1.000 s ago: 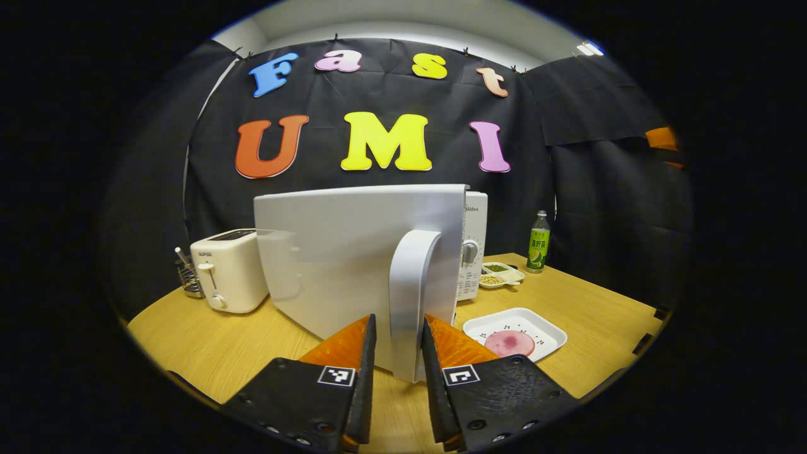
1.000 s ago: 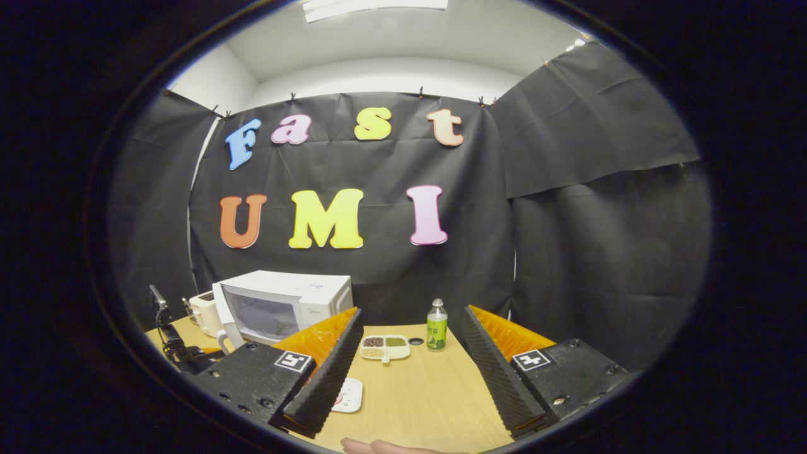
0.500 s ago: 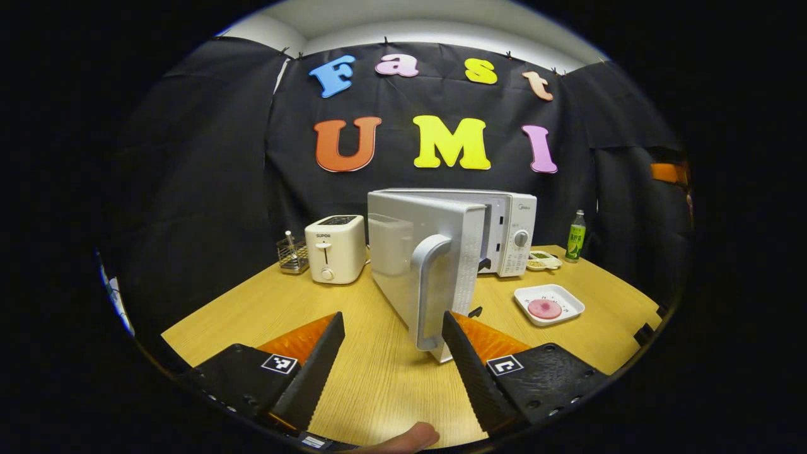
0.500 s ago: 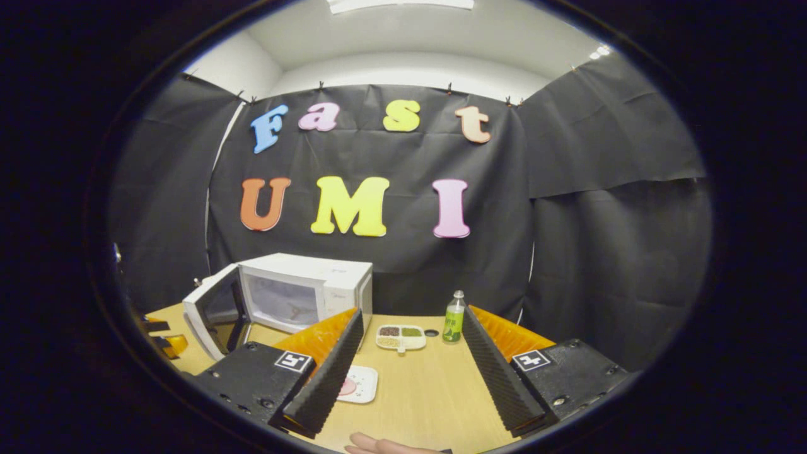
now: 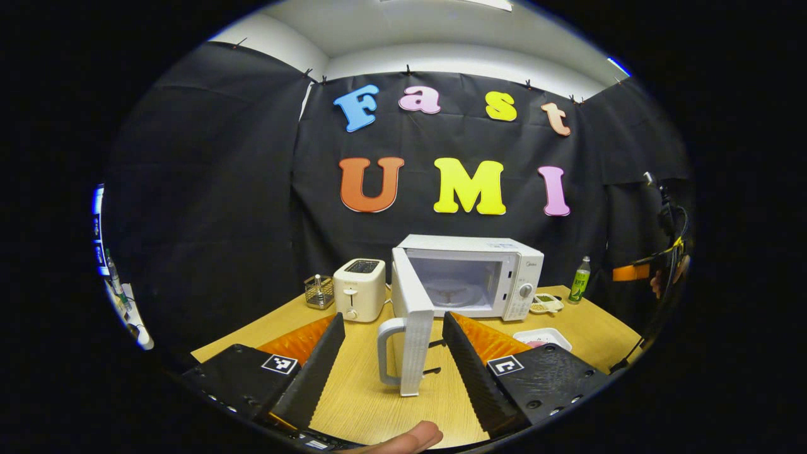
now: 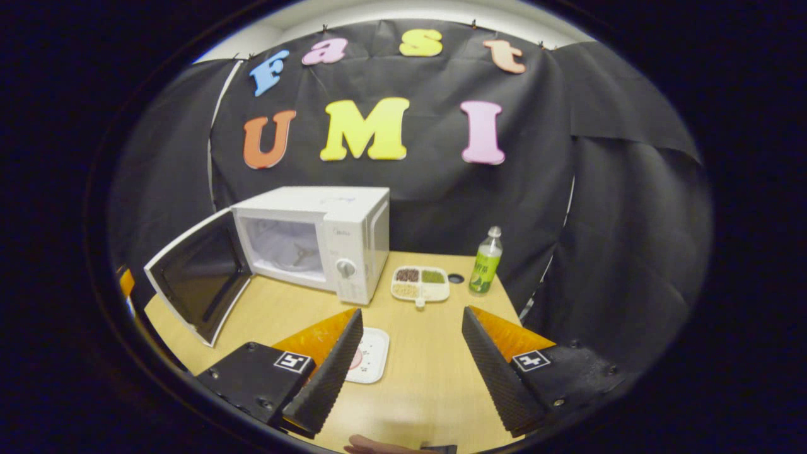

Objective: Open the microwave oven with the left hand, put the food in, and close the microwave oven.

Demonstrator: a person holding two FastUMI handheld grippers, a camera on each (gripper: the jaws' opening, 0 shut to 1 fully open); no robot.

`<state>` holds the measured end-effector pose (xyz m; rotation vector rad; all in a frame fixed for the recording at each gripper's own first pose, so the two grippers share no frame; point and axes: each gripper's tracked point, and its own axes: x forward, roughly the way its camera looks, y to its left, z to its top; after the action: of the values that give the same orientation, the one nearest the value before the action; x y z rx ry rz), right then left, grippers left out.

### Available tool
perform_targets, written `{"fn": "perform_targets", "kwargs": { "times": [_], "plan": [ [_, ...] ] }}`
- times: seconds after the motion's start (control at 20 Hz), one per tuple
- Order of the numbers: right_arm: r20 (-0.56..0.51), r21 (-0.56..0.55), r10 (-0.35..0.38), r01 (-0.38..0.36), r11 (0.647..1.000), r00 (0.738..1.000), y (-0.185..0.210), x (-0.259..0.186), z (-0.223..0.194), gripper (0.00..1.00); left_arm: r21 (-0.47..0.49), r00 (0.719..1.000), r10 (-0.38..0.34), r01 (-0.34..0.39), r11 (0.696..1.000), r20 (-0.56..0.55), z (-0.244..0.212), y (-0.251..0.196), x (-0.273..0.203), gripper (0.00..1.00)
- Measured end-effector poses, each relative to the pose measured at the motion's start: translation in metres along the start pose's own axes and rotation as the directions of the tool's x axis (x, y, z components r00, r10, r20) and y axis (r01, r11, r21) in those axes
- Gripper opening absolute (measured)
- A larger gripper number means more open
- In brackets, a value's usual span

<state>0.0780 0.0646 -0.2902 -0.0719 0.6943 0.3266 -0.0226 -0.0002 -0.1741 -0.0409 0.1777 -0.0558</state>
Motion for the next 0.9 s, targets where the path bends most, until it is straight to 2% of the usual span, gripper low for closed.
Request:
{"fn": "perform_targets", "kwargs": {
  "times": [0.05, 0.1, 0.25, 0.3, 0.35, 0.4, 0.5, 0.55, 0.6, 0.65, 0.75, 0.85, 0.9],
  "plan": [
    [-0.078, 0.017, 0.038, -0.036, 0.999, 0.996, 0.006, 0.015, -0.010, 0.92, 0.003, 1.000, -0.002, 0.002, 1.000, 0.021, 0.011, -0.002, 0.001, 0.93],
    [-0.153, 0.040, 0.070, -0.065, 0.997, 0.986, 0.010, 0.032, -0.022, 1.00, 0.007, 0.999, -0.002, 0.002, 1.000, 0.038, 0.019, -0.004, 0.003, 0.93],
    [-0.338, 0.098, 0.152, -0.126, 0.987, 0.929, 0.021, 0.068, -0.059, 0.99, 0.036, 0.996, 0.005, -0.008, 0.999, 0.089, 0.035, -0.009, 0.010, 0.93],
    [-0.387, 0.117, 0.176, -0.141, 0.983, 0.905, 0.025, 0.080, -0.070, 0.88, 0.044, 0.995, 0.014, -0.019, 0.999, 0.099, 0.038, -0.008, 0.011, 0.93],
    [-0.425, 0.137, 0.192, -0.146, 0.980, 0.885, 0.026, 0.092, -0.080, 0.94, 0.049, 0.994, 0.024, -0.029, 0.998, 0.106, 0.039, -0.008, 0.012, 0.93],
    [-0.463, 0.146, 0.202, -0.150, 0.978, 0.863, 0.027, 0.104, -0.089, 0.83, 0.046, 0.993, 0.031, -0.036, 0.998, 0.112, 0.040, -0.007, 0.015, 0.93],
    [-0.521, 0.166, 0.213, -0.147, 0.975, 0.826, 0.028, 0.125, -0.105, 0.78, 0.033, 0.994, 0.033, -0.037, 0.999, 0.108, 0.039, -0.006, 0.021, 0.93],
    [-0.545, 0.180, 0.226, -0.150, 0.972, 0.807, 0.032, 0.133, -0.112, 0.72, 0.028, 0.994, 0.033, -0.036, 0.999, 0.106, 0.038, -0.005, 0.022, 0.93],
    [-0.577, 0.192, 0.231, -0.144, 0.971, 0.783, 0.033, 0.139, -0.120, 0.69, 0.025, 0.994, 0.042, -0.044, 0.999, 0.105, 0.038, -0.001, 0.022, 0.93],
    [-0.608, 0.203, 0.238, -0.142, 0.969, 0.757, 0.034, 0.142, -0.128, 0.72, 0.027, 0.993, 0.052, -0.056, 0.998, 0.110, 0.040, 0.003, 0.023, 0.93],
    [-0.648, 0.223, 0.271, -0.162, 0.961, 0.711, 0.040, 0.148, -0.140, 0.65, 0.039, 0.990, 0.071, -0.077, 0.996, 0.124, 0.044, 0.009, 0.024, 0.93],
    [-0.660, 0.229, 0.275, -0.162, 0.960, 0.699, 0.039, 0.155, -0.142, 0.61, 0.045, 0.989, 0.079, -0.085, 0.995, 0.126, 0.046, 0.012, 0.024, 0.93],
    [-0.672, 0.270, 0.300, -0.153, 0.951, 0.677, 0.041, 0.155, -0.145, 0.46, 0.046, 0.989, 0.076, -0.083, 0.996, 0.130, 0.048, 0.011, 0.023, 0.93]
  ]
}}
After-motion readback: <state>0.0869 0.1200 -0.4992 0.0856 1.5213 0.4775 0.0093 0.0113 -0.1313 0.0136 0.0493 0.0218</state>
